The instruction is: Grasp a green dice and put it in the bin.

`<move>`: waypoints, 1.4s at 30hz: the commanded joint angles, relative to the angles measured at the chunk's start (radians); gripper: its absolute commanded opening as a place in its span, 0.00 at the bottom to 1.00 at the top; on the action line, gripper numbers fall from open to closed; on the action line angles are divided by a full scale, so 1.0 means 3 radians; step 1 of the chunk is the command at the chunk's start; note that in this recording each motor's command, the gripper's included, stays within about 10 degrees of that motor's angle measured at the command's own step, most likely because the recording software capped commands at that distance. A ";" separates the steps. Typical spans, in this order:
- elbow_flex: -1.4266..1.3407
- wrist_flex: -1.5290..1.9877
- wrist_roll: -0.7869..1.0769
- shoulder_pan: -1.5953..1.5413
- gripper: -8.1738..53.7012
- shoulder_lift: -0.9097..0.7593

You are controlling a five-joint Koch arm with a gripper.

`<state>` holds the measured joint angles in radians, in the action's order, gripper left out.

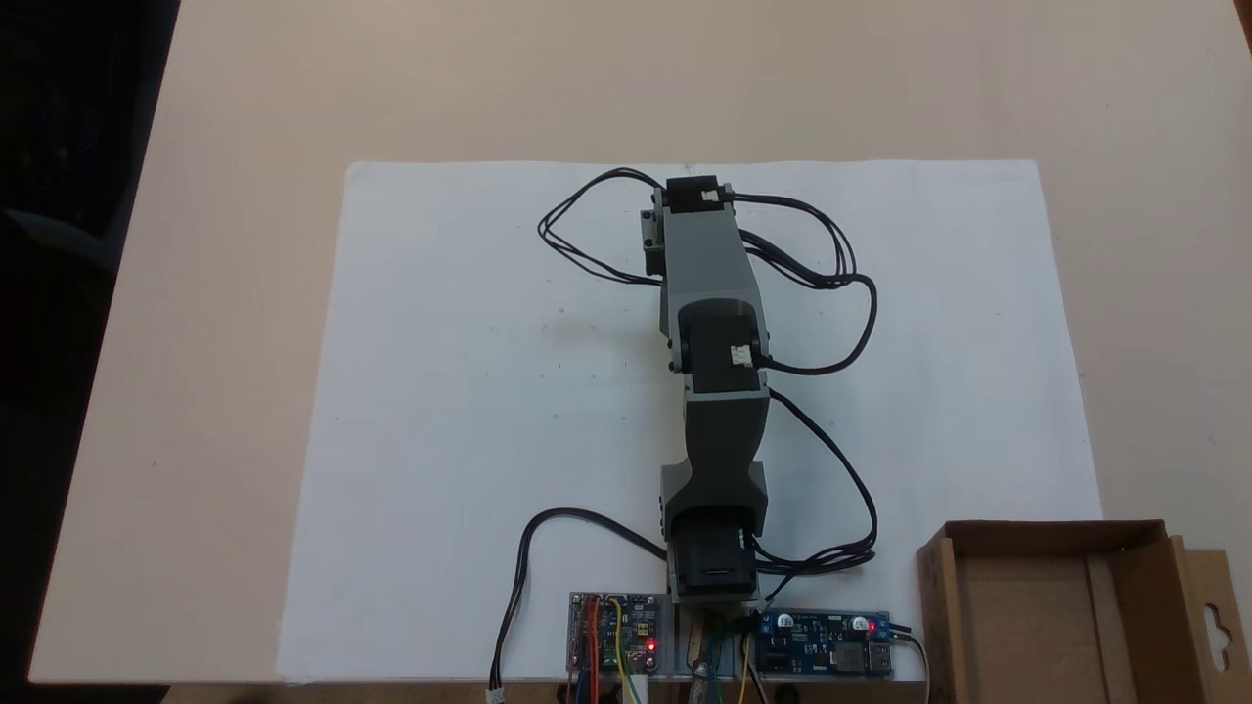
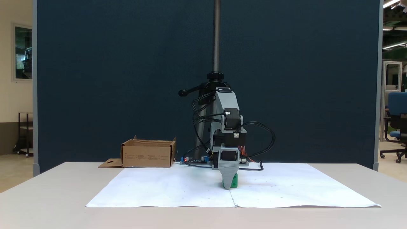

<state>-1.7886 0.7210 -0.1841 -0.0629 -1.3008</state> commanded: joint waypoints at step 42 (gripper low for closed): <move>0.0174 -0.0056 -0.0169 -0.0020 0.41 -0.0031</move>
<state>-1.7871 0.7194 -0.1841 -0.0598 -1.3023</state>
